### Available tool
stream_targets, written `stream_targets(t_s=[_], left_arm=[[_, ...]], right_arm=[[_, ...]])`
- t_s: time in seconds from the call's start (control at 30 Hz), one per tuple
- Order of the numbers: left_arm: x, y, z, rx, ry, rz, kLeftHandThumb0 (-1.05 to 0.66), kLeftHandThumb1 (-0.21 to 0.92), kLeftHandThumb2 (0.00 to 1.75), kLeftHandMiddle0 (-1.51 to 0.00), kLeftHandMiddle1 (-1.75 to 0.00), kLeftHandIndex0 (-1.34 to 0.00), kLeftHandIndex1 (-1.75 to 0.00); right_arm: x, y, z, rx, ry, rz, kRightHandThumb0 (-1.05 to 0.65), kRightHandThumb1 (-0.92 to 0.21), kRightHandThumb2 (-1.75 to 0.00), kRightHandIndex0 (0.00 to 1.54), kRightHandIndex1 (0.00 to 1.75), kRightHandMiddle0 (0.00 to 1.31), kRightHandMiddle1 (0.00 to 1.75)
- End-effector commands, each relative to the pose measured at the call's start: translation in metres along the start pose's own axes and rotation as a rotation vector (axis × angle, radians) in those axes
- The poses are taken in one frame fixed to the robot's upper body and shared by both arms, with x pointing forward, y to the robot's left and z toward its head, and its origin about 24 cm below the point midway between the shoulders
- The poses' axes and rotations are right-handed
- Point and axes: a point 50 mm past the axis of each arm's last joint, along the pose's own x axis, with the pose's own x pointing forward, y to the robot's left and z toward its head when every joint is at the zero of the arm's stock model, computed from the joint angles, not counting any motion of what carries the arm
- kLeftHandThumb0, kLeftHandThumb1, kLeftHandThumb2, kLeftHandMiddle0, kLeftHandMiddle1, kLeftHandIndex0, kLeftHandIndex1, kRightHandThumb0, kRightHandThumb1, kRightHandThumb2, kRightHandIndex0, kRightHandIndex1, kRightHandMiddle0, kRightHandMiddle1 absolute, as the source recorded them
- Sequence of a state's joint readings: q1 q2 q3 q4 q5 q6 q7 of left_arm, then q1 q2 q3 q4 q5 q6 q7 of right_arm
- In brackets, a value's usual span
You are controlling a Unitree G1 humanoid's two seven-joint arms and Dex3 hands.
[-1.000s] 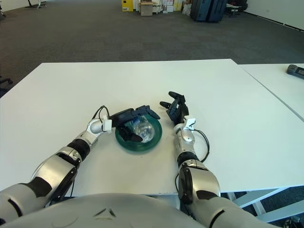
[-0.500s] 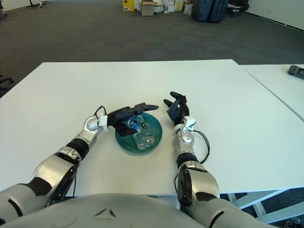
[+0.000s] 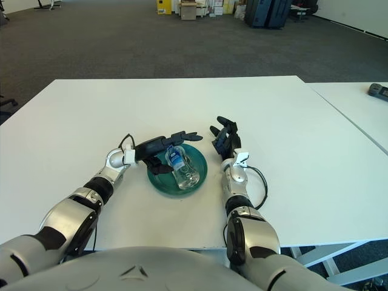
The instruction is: Put the bottle into the plate.
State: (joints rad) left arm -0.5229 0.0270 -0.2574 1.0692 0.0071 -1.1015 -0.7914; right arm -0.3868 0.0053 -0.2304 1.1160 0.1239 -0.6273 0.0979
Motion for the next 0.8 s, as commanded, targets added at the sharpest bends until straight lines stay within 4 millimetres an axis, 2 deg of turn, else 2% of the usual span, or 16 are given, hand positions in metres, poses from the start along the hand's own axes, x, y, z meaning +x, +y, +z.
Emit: stream_targets(t_s=[0.0,0.13,0.17,0.2,0.3,0.4,0.47,0.53,0.6,0.63,0.73,0.77], left_arm=[[0.001,0.008,0.003,0.022,-0.017,0.023,-1.02,0.92,0.55,-0.03,-0.01,0.00,-0.69],[0.002,0.015,0.007,0.031,-0.040,0.050,-1.02,0.92,0.59,-0.05,-0.02,0.00,-0.69],[0.000,0.032,0.010,0.010,-0.053,0.124,-0.99,0.92,0.61,-0.10,-0.04,0.00,-0.72],[-0.001,0.044,0.013,-0.008,-0.066,0.176,-0.99,0.92,0.61,-0.10,-0.04,0.00,-0.72],[-0.012,0.072,0.016,-0.076,-0.085,0.314,-0.91,0.92,0.60,-0.25,-0.11,0.00,-0.82],[-0.024,0.087,0.015,-0.130,-0.096,0.418,-0.88,0.92,0.61,-0.30,-0.13,0.00,-0.88],[-0.035,0.096,0.012,-0.215,-0.134,0.617,-0.86,0.92,0.64,-0.33,-0.14,0.00,-0.91],[-0.041,0.099,0.008,-0.292,-0.162,0.736,-0.83,0.92,0.67,-0.36,-0.16,0.00,-0.93],[-0.043,0.099,0.006,-0.331,-0.176,0.773,-0.80,0.92,0.72,-0.39,-0.16,0.00,-0.93],[-0.045,0.098,0.003,-0.367,-0.186,0.806,-0.79,0.92,0.76,-0.37,-0.15,0.00,-0.87],[-0.059,0.093,-0.008,-0.472,-0.184,0.889,-0.77,0.92,0.79,-0.38,-0.15,0.00,-0.87],[-0.063,0.091,-0.012,-0.500,-0.180,0.906,-0.77,0.92,0.83,-0.35,-0.13,0.00,-0.79]], right_arm=[[-0.026,-0.005,-0.035,-0.001,0.163,-0.025,-0.87,-0.92,-1.01,0.38,0.66,0.00,0.97],[-0.027,-0.005,-0.037,0.005,0.179,-0.036,-0.87,-0.92,-1.02,0.34,0.58,0.00,0.83],[-0.026,-0.005,-0.035,0.005,0.171,-0.030,-0.88,-0.92,-1.02,0.32,0.50,0.00,0.72],[-0.025,-0.005,-0.034,0.004,0.165,-0.025,-0.88,-0.92,-1.02,0.32,0.50,0.00,0.72],[-0.024,-0.006,-0.033,0.005,0.163,-0.013,-0.90,-0.92,-1.05,0.47,0.65,0.00,0.90],[-0.024,-0.008,-0.034,0.010,0.173,-0.011,-0.90,-0.92,-1.07,0.53,0.72,0.00,1.00],[-0.024,-0.009,-0.035,0.013,0.180,-0.008,-0.90,-0.92,-1.08,0.55,0.75,0.00,1.04],[-0.025,-0.010,-0.035,0.016,0.182,-0.005,-0.91,-0.92,-1.09,0.56,0.78,0.00,1.08],[-0.025,-0.011,-0.035,0.018,0.184,-0.004,-0.91,-0.92,-1.10,0.57,0.79,0.01,1.10],[-0.025,-0.012,-0.036,0.020,0.185,-0.003,-0.91,-0.92,-1.10,0.57,0.80,0.01,1.10],[-0.025,-0.014,-0.036,0.024,0.187,0.000,-0.91,-0.92,-1.10,0.57,0.80,0.02,1.11],[-0.025,-0.014,-0.036,0.025,0.187,0.001,-0.92,-0.92,-1.10,0.57,0.81,0.02,1.11]])
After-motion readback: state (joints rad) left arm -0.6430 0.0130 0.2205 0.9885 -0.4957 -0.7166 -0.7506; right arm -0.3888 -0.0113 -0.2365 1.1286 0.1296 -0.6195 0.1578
